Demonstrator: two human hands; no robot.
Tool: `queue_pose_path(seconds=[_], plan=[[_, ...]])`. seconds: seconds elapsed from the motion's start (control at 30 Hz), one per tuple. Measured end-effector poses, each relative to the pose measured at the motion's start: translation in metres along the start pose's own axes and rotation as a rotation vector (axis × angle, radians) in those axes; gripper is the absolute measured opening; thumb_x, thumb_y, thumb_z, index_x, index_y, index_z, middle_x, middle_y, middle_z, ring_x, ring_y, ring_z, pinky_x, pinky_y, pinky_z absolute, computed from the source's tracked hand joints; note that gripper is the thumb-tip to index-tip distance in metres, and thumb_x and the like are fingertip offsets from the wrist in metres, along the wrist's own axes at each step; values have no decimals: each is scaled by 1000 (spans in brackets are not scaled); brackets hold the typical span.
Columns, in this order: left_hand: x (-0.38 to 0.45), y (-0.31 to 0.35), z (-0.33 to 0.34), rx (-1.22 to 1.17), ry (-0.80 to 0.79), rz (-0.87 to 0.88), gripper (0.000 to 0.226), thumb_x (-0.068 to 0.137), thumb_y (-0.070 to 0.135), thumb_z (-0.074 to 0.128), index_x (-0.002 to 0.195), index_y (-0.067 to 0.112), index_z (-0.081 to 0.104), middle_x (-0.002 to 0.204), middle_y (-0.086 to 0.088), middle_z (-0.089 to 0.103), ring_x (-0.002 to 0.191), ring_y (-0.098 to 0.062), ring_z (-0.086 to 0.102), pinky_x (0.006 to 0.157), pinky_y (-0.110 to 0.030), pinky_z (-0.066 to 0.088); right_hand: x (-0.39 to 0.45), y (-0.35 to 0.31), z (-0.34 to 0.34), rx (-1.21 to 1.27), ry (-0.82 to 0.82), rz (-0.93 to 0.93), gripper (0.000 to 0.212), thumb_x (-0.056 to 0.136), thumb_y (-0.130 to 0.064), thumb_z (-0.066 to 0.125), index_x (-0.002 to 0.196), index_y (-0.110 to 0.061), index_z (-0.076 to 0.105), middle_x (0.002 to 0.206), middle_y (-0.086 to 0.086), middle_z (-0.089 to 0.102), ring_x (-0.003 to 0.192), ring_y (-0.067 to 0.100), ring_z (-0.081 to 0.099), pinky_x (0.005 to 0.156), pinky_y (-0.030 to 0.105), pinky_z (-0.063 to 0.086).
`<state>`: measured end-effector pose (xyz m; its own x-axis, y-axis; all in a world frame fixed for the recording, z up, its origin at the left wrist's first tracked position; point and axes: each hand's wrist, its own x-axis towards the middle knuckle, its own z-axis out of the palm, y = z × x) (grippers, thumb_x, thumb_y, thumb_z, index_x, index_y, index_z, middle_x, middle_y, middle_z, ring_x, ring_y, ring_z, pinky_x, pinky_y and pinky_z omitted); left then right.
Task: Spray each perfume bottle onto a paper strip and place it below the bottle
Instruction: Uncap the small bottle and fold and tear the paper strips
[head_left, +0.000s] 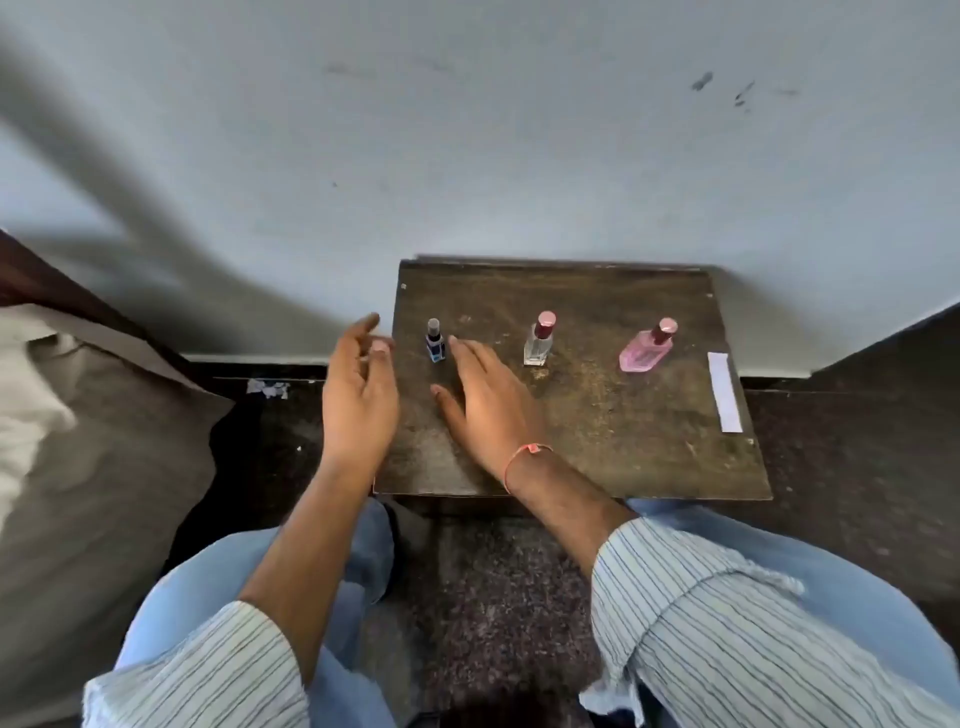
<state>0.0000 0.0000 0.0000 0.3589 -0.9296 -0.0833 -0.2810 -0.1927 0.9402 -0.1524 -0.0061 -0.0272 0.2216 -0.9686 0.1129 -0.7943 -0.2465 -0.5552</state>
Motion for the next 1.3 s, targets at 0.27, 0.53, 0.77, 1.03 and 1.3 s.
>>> queue_pose_path(seconds=[0.27, 0.53, 0.77, 1.03, 1.3], plan=[[31, 10, 8, -103, -32, -50, 39, 118, 34, 32, 149, 31, 57, 130, 9, 69, 120, -4, 65, 104, -22, 52, 43, 8, 32, 156, 183, 196, 44, 95, -43, 80, 133, -22, 70, 126, -1, 74, 110, 23, 73, 88, 36, 60], [38, 17, 3, -112, -146, -38, 34, 117, 30, 42, 140, 32, 67, 124, 12, 75, 116, -1, 67, 105, -31, 55, 27, 10, 22, 230, 182, 165, 25, 95, -36, 81, 112, -19, 80, 106, -2, 81, 93, 20, 76, 77, 34, 59], [30, 5, 21, -71, -588, 111, 33, 116, 26, 49, 142, 29, 68, 130, 6, 76, 100, -14, 72, 86, -29, 56, -53, 35, -58, 271, 24, 300, 20, 92, -42, 85, 107, -28, 82, 87, -15, 77, 67, 9, 67, 61, 30, 53], [22, 3, 57, -53, -767, 180, 37, 107, 22, 58, 142, 20, 69, 123, 4, 81, 94, -7, 75, 82, -14, 55, -53, 83, -63, 317, -58, 264, 25, 101, -36, 75, 124, -27, 74, 104, -17, 66, 75, 3, 62, 69, 12, 47], [23, -1, 74, -125, -791, 221, 37, 99, 18, 71, 136, 13, 73, 120, -1, 82, 100, -9, 77, 93, -33, 62, -39, 109, -65, 411, -97, 139, 17, 95, -26, 84, 111, -20, 79, 101, -12, 68, 82, 5, 66, 73, 13, 46]])
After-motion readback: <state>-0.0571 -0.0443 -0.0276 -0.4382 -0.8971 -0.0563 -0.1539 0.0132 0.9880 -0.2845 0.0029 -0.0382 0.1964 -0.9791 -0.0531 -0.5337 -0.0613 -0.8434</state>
